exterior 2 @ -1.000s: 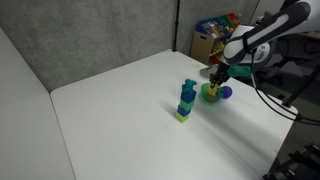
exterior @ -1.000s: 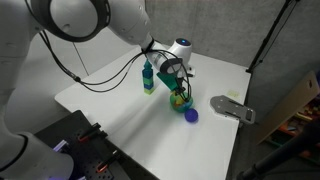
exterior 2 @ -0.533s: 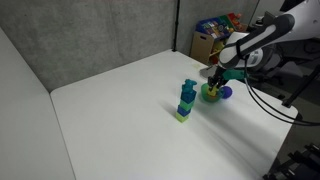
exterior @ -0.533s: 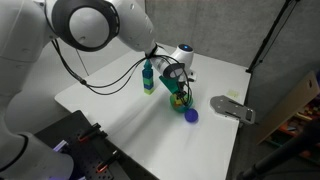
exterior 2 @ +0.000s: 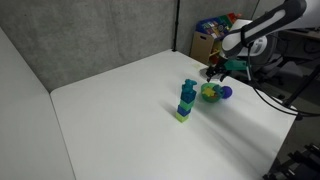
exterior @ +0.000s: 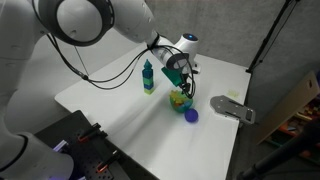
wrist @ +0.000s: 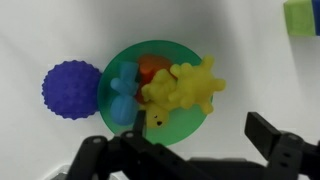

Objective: Place the green bowl upright then put the yellow toy in the bowl

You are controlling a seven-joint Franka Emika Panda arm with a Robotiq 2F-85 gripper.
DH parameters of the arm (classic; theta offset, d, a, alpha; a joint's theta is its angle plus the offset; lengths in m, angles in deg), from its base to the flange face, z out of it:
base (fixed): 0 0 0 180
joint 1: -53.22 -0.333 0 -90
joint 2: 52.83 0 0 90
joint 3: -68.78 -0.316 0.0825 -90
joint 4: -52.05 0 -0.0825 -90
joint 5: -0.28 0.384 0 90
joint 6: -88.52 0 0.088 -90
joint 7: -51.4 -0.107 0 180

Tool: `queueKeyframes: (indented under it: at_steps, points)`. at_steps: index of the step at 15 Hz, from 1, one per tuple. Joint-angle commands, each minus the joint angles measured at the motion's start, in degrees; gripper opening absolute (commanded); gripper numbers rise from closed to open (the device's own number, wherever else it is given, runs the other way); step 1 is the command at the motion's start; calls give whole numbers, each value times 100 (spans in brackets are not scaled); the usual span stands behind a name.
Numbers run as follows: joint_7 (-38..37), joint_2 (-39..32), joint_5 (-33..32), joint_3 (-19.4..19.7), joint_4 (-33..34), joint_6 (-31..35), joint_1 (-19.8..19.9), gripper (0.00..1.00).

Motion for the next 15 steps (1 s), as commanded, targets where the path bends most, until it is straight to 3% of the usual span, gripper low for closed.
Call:
queueKeyframes:
  at_steps: [1,7,15]
  points:
    - [252,533,238,-204,-235,-358,209,100]
    - [1048,1558,713,-449,-789,-1230,419,100]
    - [863,3214,113,-137,-1957,-1815,-82,100]
